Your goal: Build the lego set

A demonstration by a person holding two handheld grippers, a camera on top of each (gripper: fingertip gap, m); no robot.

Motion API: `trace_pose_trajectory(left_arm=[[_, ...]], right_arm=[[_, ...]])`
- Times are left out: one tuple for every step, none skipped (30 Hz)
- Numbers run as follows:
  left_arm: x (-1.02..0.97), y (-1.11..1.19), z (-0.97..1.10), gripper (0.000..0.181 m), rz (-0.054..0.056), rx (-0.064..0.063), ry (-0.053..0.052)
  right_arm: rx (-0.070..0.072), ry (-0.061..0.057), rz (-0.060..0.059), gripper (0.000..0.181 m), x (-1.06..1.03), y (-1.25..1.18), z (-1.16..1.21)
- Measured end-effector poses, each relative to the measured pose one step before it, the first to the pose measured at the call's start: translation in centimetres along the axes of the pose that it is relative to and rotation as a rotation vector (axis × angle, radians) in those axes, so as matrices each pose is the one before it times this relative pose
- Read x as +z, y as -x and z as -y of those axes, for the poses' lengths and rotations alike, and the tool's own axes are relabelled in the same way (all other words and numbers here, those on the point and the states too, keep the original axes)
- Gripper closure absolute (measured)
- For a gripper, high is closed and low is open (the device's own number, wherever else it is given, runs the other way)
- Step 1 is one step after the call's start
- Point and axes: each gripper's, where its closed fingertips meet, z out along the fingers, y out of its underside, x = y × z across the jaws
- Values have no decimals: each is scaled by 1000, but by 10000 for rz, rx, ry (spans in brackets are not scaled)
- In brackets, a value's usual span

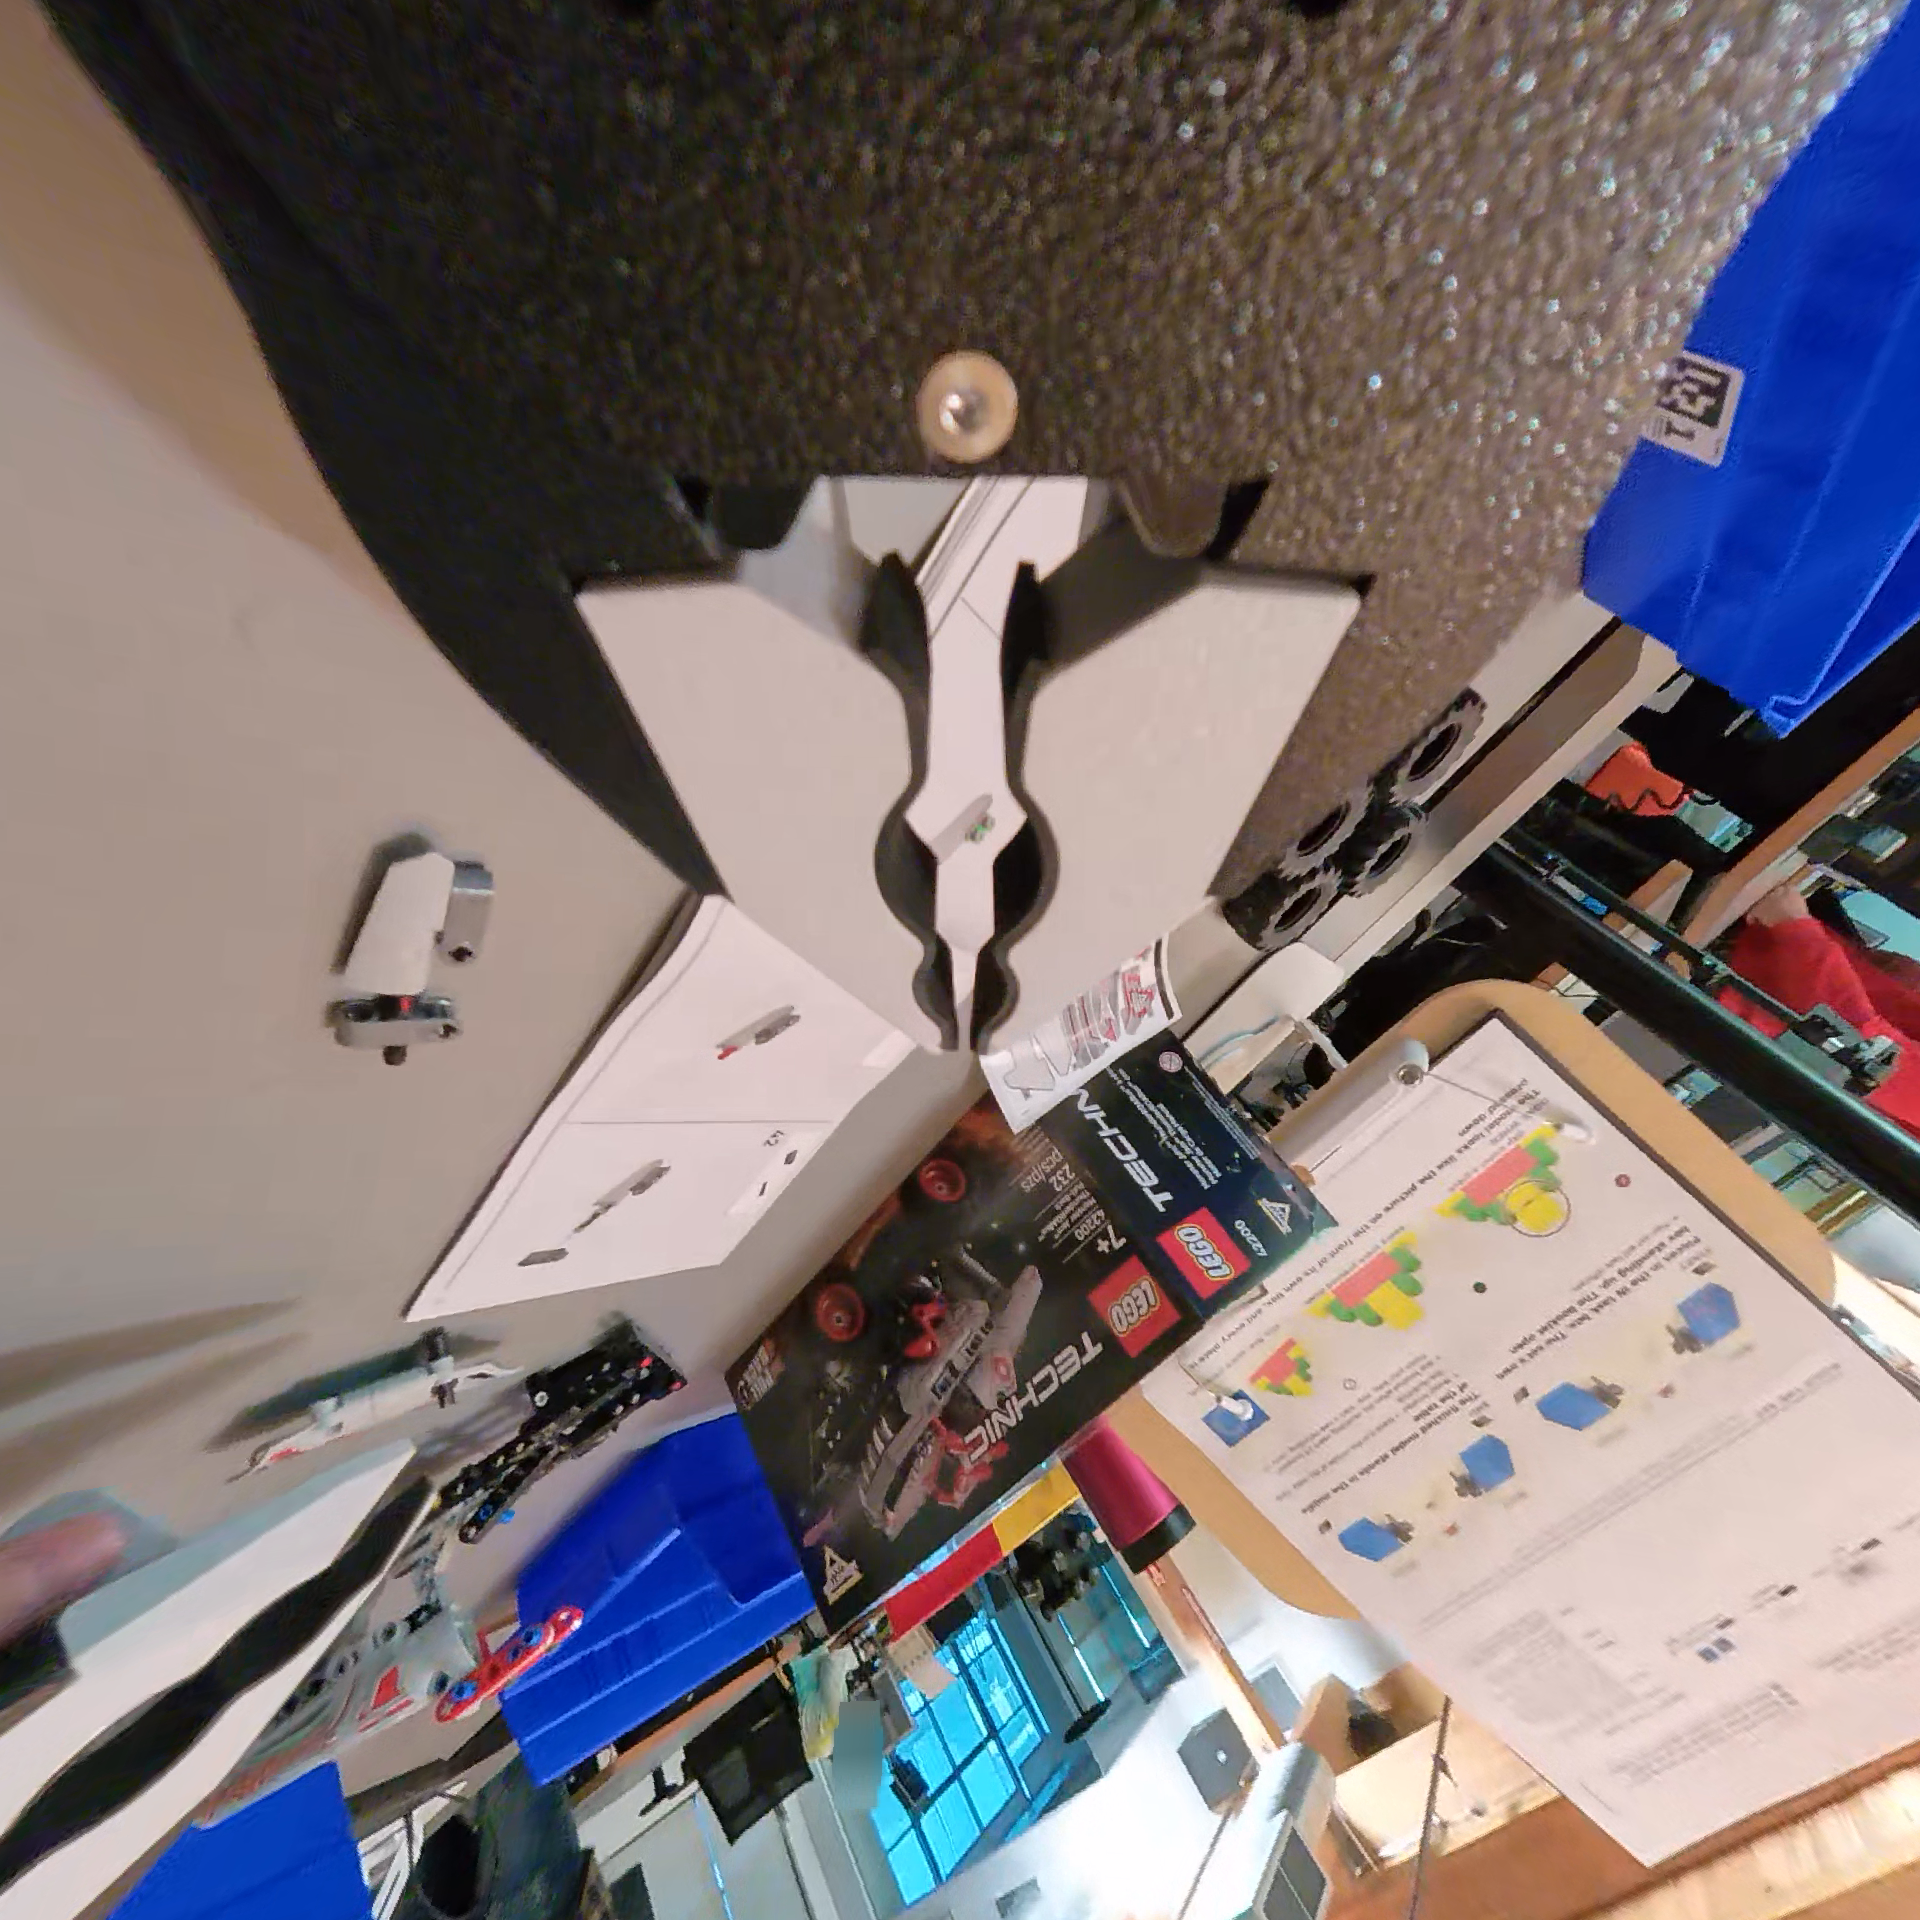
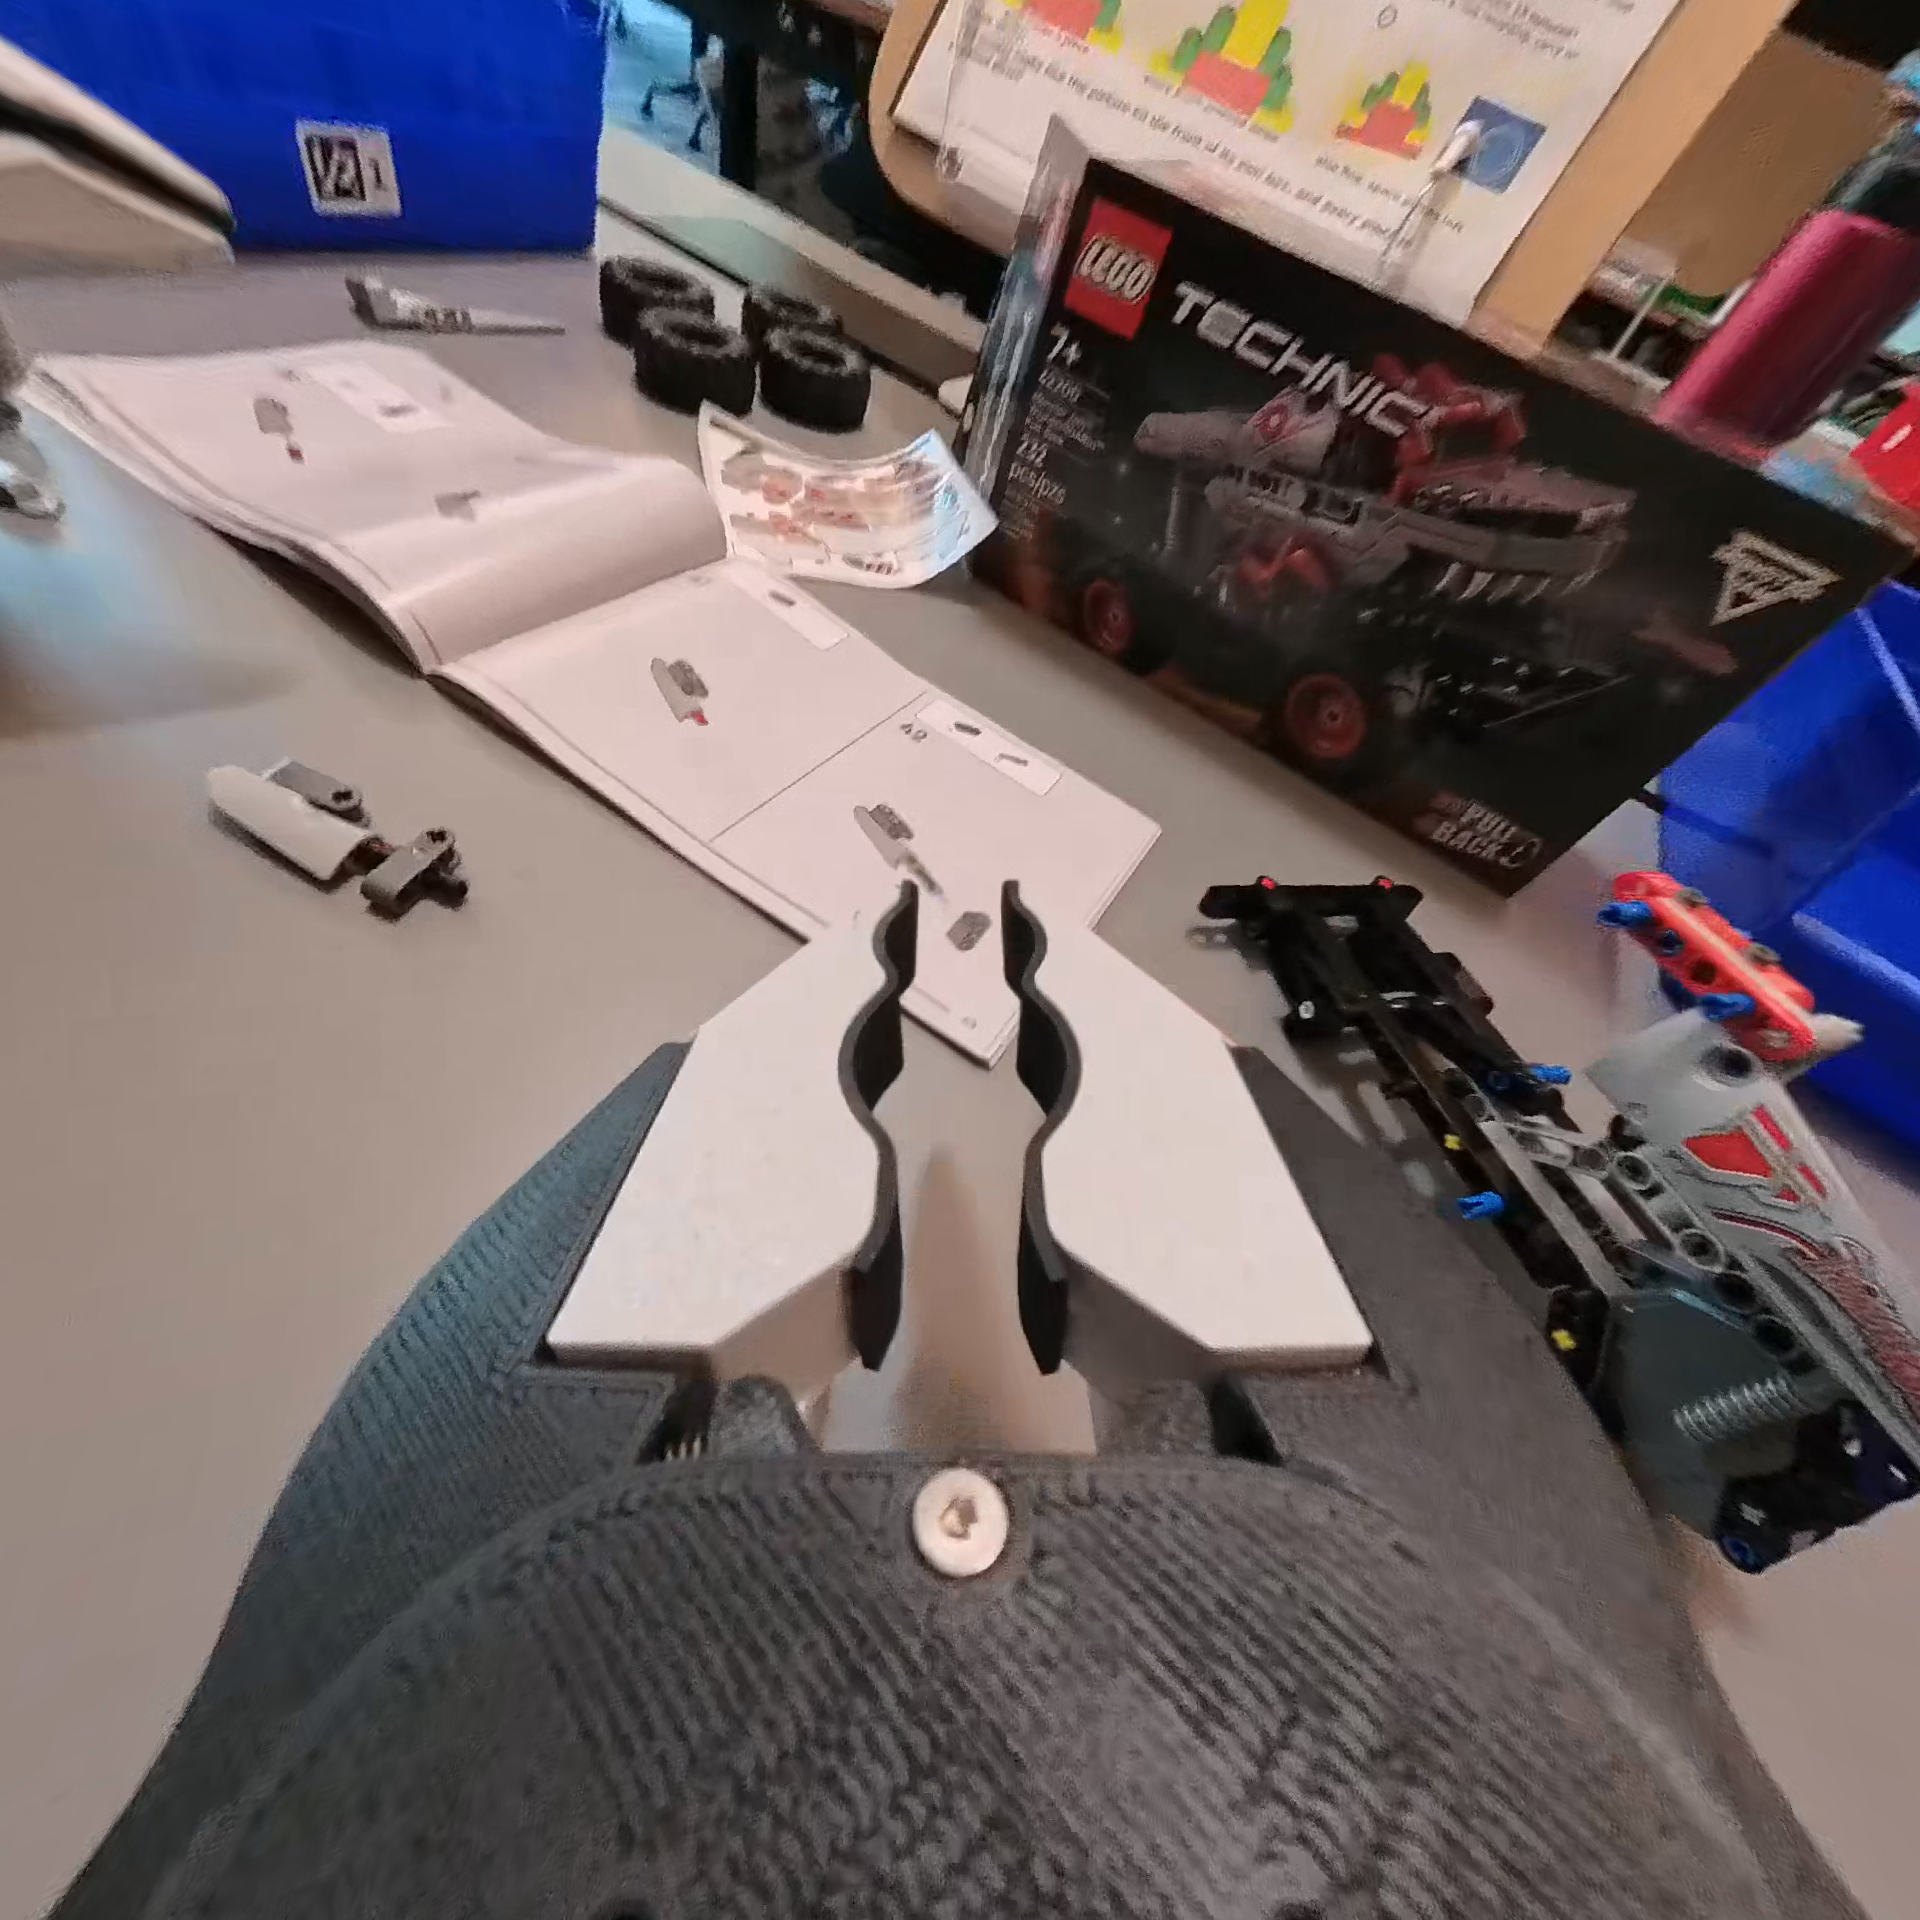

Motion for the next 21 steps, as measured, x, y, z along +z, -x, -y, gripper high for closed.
trace_pose_trajectory(left_arm=[[51, -81, -109, 181, -43, 22, 67], [40, -57, -77, 181, -32, 8, 34], [-12, 46, -18, 181, 22, -9, 11], [-16, 51, 22, 181, 17, -6, -15], [-3, 8, -14, 181, -6, -23, -5], [12, 29, -73, 181, -1, -35, 39], [14, 20, -65, 181, 8, -13, 33], [7, 38, -28, 181, 18, 1, 16], [3, 11, -23, 181, 8, 5, 11], [16, -18, -38, 181, -15, 4, 21], [14, -5, -22, 181, -1, -3, 10], [12, -49, -5, 181, -26, -2, 1], [24, -45, -49, 181, -26, 3, 27], [14, -3, -49, 181, -1, 16, 27], [19, -23, -16, 181, -7, 25, 11], [9, -54, -5, 181, -18, 30, 1], [23, -77, -15, 181, -31, 28, 12], [20, -84, -31, 181, -35, 34, 17], [23, -106, 0, 181, -45, 59, 7], [31, -183, 28, 181, -90, 73, -11], [38, -285, 92, 181, -167, 38, -46]], right_arm=[[-79, 189, 66, 167, 152, 158, -251], [-46, 115, 27, 167, 95, 85, -150], [-29, 126, 95, 168, 89, 170, -169], [-14, 141, 110, 168, 87, 158, -185], [4, 133, 58, 168, 85, 81, -190], [5, 118, 54, 169, 64, 80, -157], [-17, 104, 91, 169, 71, 138, -153], [-35, 84, 50, 169, 68, 91, -113], [-36, 72, 0, 169, 38, 45, -94], [-35, 92, 11, 169, 58, 55, -129], [-24, 117, 37, 169, 70, 71, -169], [-25, 87, 54, 168, 70, 104, -121], [-21, 64, 17, 168, 43, 44, -90], [-16, 53, 4, 168, 31, 19, -76], [-17, 59, 22, 169, 24, 42, -98], [-13, 58, 17, 169, 33, 30, -82], [-9, 47, 7, 169, 20, 21, -78], [-15, 24, 11, 169, 23, 24, -28], [-24, 38, 36, 169, 45, 69, -48], [-30, 84, 60, 169, 58, 101, -121], [-30, 146, 106, 168, 88, 155, -213]])
